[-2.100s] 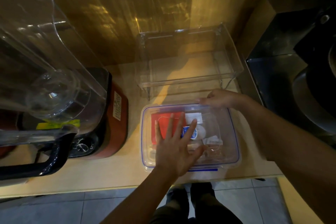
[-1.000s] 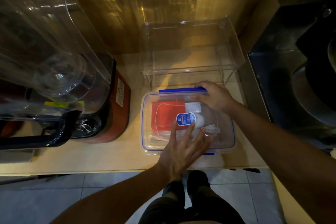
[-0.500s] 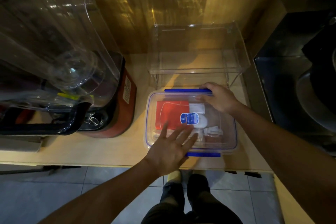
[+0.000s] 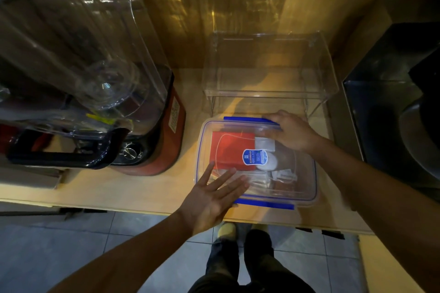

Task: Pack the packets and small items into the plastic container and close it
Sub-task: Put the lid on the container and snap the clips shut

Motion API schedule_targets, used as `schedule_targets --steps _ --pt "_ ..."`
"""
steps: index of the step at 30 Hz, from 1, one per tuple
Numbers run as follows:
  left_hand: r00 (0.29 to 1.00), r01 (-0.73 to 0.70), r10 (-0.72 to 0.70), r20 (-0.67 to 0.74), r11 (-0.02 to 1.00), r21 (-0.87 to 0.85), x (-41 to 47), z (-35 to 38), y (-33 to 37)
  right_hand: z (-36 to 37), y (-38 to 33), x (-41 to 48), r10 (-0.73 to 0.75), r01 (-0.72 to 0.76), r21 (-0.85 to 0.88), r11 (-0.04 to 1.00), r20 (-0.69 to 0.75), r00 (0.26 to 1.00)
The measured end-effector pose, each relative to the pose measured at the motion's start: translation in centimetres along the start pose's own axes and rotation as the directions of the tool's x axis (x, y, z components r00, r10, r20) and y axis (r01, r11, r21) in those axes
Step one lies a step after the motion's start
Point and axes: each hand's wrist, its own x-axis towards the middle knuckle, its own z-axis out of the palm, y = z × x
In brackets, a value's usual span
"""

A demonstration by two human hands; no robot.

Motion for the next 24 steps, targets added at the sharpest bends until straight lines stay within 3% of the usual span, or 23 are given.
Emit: schedule_targets --steps 4,8,16,24 --pt "0.995 0.026 -0.027 -0.091 1.0 -0.016 0.7 0.1 0.7 0.4 -1.3 0.8 0.001 0.001 0.088 0.996 -0.017 1.0" --pt "0.996 0.065 -0.068 -0.058 0.996 -0.065 3.1 -0.1 2.8 0.7 -1.3 0.9 -0.053 0.052 0.014 0.999 0.015 0.999" --pt "0.951 -0.229 0.256 0.174 0.961 -0.157 7.9 0.4 1.5 0.4 -1.4 0.7 -0.062 0.06 0.062 0.996 0.022 0.998" --pt "0.948 -0.281 0.306 0.083 0.934 -0.222 7.8 0.2 1.3 0.4 -1.4 0.8 -0.053 0.051 0.123 0.991 0.011 0.999"
